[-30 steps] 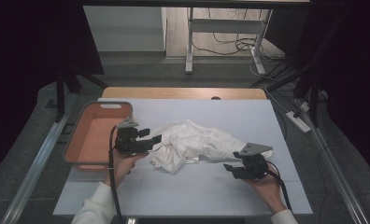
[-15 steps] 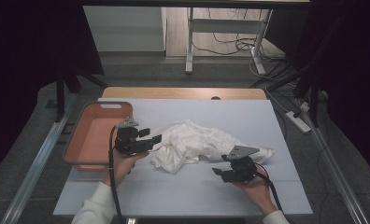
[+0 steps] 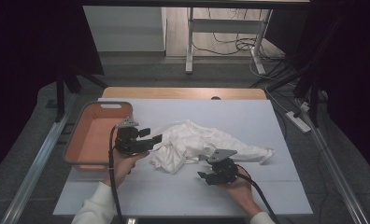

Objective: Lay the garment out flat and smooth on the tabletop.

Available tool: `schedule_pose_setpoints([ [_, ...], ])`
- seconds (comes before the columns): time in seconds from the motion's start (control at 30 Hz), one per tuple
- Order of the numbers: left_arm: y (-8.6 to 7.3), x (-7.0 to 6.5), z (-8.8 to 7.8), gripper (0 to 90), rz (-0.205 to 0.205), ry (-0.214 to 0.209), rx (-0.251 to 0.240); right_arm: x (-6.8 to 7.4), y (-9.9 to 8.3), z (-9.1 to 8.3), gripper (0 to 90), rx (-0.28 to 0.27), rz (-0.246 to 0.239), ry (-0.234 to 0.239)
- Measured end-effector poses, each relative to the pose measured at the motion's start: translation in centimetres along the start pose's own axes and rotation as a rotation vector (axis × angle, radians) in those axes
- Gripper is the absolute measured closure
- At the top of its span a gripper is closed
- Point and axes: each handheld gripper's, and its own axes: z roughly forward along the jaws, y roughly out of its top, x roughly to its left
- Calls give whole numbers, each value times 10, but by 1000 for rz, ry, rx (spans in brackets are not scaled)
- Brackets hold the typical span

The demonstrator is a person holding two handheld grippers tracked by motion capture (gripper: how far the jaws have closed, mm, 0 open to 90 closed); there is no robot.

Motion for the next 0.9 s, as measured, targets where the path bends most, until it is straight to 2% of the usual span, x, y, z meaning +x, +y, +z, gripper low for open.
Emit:
schedule_pose_setpoints([
  [0.1, 0, 0, 0, 357, -3, -3, -2, 2, 7, 6, 396, -8, -3, -16],
  [0.2, 0, -1, -1, 357, -6, -5, -8, 0, 13, 12, 401, -25, 19, -20],
  [0.4, 0, -3, -2, 357, -2, -7, -12, 4, 18, 23, 403, -7, 7, -14],
  [0.53, 0, -3, -1, 357, -2, -6, -8, 6, 20, 29, 404, 16, -9, -35],
  [0.67, -1, -3, 1, 357, -3, -5, -2, 3, 20, 31, 416, 16, 5, -56],
  [0.73, -2, -3, 2, 357, -1, -3, 4, 0, 20, 32, 431, 20, 20, -77],
  [0.9, -2, -4, 4, 357, 1, -5, 7, -5, 20, 33, 517, 17, 32, -72],
])
